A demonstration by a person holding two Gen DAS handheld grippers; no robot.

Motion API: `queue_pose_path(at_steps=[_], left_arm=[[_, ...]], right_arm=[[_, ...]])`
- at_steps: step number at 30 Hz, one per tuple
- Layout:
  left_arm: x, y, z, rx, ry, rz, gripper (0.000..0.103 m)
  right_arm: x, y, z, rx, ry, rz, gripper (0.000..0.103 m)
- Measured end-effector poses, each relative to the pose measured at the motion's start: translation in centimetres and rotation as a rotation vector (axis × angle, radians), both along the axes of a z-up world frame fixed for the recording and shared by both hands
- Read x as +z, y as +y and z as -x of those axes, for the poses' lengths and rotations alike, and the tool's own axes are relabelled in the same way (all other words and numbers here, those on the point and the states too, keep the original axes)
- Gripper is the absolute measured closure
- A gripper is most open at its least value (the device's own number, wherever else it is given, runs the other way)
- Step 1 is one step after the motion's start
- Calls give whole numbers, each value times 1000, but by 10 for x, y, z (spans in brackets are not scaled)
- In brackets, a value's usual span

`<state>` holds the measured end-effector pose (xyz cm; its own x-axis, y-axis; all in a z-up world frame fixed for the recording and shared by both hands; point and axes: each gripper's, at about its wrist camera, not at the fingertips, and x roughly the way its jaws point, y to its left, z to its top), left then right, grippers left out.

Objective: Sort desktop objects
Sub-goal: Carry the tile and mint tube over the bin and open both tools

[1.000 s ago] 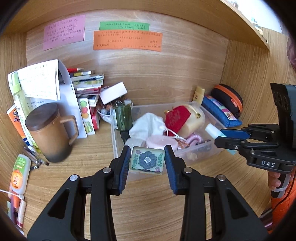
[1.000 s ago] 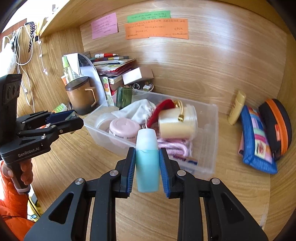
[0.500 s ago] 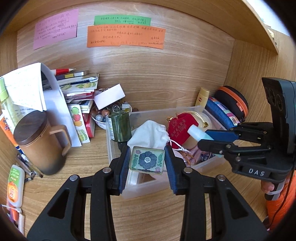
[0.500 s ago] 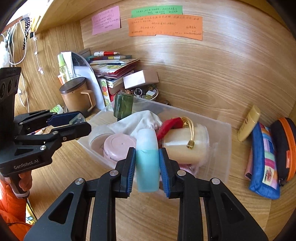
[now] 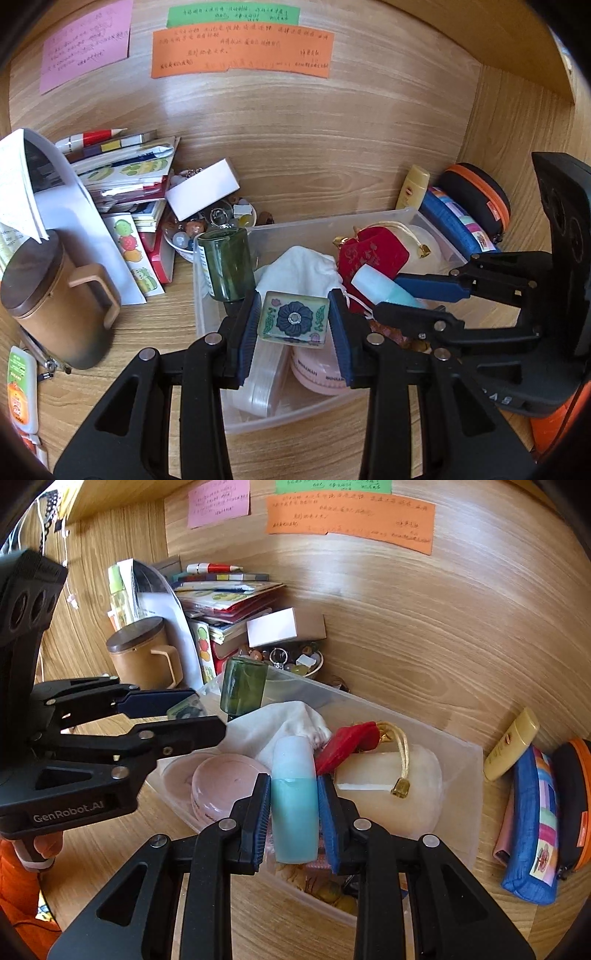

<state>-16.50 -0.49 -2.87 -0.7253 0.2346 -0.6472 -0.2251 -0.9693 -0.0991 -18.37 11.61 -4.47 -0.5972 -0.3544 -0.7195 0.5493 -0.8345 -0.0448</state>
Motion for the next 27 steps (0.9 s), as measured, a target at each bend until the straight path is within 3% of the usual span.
queue_pose_path(at_steps=[11, 21, 27], left_arm=[[-16, 10, 16, 20, -45, 20, 67], [-16, 8, 13, 12, -17, 31, 66], [-9, 5, 7, 34, 8, 39, 57]], right_arm=[[-8, -4, 2, -10, 36, -53, 81], [-2, -7, -6, -22, 115, -93, 80], [2, -6, -8, -30, 122, -96, 78]])
